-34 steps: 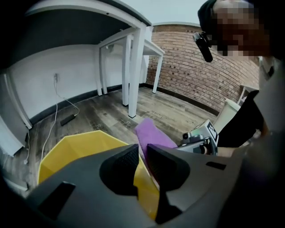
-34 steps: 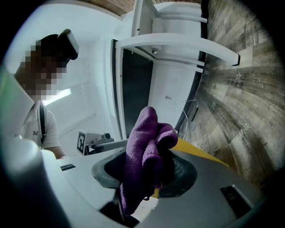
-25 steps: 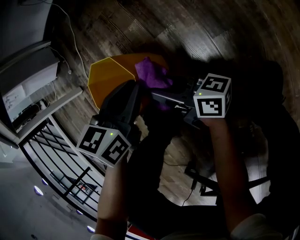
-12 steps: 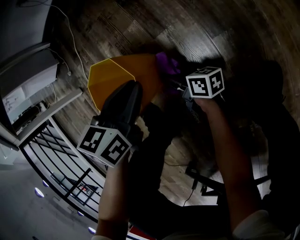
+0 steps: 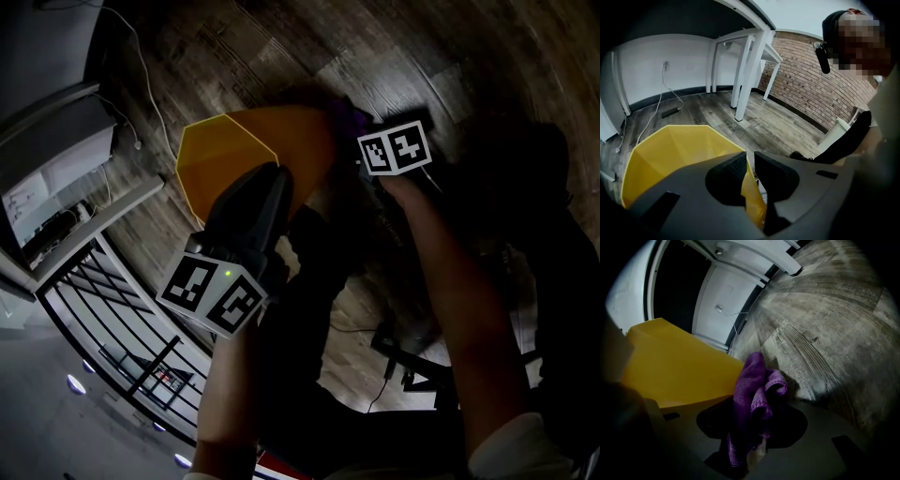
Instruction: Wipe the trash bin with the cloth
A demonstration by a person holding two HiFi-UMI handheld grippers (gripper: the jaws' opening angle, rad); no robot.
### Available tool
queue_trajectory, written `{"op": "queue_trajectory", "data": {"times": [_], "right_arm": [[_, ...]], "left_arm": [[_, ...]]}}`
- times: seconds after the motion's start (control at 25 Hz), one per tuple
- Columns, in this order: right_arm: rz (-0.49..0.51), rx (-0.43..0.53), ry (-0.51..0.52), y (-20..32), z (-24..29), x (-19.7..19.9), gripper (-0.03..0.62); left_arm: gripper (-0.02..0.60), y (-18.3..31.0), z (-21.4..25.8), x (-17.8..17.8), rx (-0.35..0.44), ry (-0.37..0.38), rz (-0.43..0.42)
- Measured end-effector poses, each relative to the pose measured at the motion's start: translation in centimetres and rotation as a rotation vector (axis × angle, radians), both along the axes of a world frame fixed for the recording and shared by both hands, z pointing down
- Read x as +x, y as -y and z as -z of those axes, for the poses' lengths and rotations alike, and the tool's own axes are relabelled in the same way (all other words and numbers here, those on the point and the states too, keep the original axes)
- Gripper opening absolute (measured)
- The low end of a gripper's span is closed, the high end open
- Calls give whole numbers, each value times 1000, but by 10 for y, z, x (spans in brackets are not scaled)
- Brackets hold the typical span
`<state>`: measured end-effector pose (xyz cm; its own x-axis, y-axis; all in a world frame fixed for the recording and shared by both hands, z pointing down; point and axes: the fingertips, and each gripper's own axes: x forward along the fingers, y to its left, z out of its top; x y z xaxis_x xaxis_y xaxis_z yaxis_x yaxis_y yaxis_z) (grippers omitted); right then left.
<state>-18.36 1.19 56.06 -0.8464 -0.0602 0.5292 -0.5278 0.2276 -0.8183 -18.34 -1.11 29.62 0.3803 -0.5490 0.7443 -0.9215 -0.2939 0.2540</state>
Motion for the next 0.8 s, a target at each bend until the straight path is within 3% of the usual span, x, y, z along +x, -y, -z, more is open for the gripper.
{"op": "queue_trajectory", "data": {"times": [0.16, 0.28, 0.44, 0.6, 0.8], "right_arm": [[8, -35, -51, -4, -15, 0, 184], [3, -42, -47, -4, -16, 1, 184], [-30, -28, -25, -2, -5, 8, 184], [-103, -6, 81, 1, 21, 17, 185], [-148, 39, 318, -8, 82, 10, 185]], "left_arm": [[51, -1, 2, 3, 0, -24, -30], [88, -5, 5, 8, 1, -44, -67], [153, -24, 16, 14, -27, 8, -243], [160, -53, 9, 5, -122, 139, -419], [158, -74, -3, -16, -241, 228, -445]]}}
